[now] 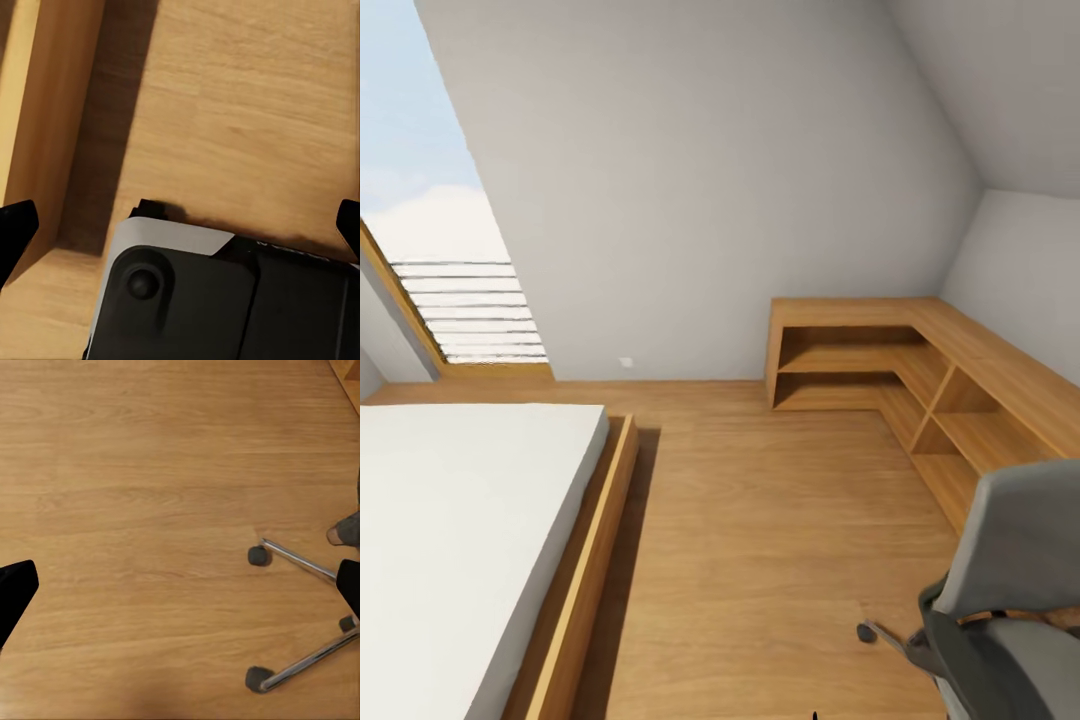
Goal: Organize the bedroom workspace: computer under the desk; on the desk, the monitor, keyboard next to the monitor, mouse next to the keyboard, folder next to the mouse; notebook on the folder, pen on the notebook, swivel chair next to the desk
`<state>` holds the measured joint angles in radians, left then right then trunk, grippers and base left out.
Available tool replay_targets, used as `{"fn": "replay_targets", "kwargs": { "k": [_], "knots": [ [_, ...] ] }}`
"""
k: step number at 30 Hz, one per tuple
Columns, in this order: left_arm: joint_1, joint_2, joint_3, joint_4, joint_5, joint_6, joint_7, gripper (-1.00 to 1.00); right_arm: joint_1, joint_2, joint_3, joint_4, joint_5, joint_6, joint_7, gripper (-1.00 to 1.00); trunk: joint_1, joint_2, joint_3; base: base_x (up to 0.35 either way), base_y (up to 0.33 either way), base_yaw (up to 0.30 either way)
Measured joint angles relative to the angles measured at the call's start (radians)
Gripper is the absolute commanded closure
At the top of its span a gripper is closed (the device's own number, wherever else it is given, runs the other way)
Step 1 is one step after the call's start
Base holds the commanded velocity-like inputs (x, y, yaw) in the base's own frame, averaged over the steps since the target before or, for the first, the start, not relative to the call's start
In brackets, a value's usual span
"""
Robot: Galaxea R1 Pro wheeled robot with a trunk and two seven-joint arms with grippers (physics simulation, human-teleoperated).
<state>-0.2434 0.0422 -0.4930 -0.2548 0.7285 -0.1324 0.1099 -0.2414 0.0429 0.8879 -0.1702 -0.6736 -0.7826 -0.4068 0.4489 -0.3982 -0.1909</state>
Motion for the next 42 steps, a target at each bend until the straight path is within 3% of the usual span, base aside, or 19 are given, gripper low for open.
{"fn": "replay_targets", "kwargs": {
  "k": [42],
  "knots": [
    [0.000,0.000,0.000,0.000,0.000,0.000,0.001,-1.00,0.000,0.000,0.001,0.003,0.001,0.000,0.001,-1.00,0.000,0.000,0.000,0.328,0.000,-0.001]
  ]
}}
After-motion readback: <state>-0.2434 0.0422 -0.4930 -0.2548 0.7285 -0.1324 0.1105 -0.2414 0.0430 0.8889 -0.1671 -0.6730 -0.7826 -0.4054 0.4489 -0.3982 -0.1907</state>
